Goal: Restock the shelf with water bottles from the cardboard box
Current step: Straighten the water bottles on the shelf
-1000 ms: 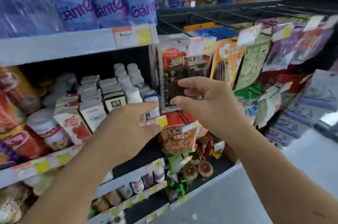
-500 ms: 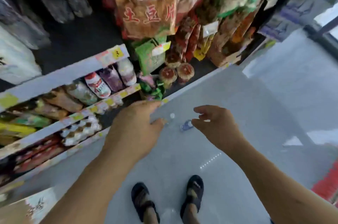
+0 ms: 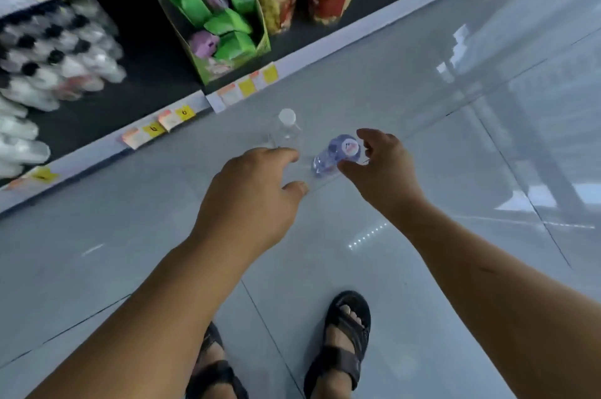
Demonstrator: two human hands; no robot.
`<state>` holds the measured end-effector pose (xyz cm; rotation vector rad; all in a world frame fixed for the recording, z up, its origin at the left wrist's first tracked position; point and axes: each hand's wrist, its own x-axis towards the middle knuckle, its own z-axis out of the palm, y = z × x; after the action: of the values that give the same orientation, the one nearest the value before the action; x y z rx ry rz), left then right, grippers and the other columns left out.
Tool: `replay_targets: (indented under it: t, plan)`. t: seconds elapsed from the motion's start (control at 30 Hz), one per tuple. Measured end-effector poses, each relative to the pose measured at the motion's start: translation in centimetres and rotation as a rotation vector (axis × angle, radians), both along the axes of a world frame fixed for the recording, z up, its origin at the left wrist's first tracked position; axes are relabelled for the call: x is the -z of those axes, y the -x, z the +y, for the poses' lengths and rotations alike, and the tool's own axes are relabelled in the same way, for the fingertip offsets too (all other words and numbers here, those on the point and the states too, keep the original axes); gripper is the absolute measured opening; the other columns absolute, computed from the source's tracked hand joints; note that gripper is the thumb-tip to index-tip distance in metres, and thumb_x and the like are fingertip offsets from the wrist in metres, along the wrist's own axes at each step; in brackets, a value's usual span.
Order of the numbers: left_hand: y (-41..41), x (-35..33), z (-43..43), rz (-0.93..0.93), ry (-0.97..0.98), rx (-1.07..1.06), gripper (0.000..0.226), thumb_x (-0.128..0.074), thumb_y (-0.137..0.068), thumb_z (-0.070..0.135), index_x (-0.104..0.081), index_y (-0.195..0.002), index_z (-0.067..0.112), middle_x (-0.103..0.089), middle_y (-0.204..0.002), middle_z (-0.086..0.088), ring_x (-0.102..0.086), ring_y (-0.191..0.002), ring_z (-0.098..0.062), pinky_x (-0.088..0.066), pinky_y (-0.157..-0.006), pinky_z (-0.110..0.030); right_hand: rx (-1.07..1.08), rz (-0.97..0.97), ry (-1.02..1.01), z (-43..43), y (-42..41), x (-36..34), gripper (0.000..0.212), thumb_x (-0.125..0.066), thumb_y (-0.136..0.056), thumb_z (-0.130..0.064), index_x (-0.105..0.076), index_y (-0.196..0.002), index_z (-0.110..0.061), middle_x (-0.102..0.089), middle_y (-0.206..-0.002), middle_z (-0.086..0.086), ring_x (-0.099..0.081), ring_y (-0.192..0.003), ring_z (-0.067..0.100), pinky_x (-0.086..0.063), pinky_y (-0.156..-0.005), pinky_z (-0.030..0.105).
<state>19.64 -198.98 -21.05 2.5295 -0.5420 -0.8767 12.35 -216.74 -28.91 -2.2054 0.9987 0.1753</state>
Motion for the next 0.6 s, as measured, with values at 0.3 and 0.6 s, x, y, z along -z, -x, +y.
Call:
replay_targets:
  t: [0.3,0.6]
  plan:
    - [-0.9,8.3,-0.6,0.005,0.015,0.008,0.046,-0.066,-0.088,0.035,-0.058,-0.133,0.03,-0.061,-0.131,-0.001,-0.058,-0.117,-0.021,-0.047,-0.099,-0.036,0.038,-0.137,0.139,-1.3,-0.9,7.8,0.032,-0.074,-0.08,-0.02,-0.071,-0.112,-0.018,-0.06,-0.11,0.005,-0.058,-0.09,0.017,-0.029,-0.07,0.01]
    - [-0.3,-3.8,1.7,0.003,0.123,0.01,0.053,-0.069,-0.087,0.035,-0.052,-0.138,0.033,-0.059,-0.134,0.006,-0.056,-0.12,-0.015,-0.048,-0.1,-0.036,-0.098,-0.217,0.245,2.3,0.1,-10.2,0.028,-0.073,-0.081,-0.026,-0.073,-0.108,-0.019,-0.055,-0.096,-0.003,-0.053,-0.078,0.013,-0.033,-0.059,0.012]
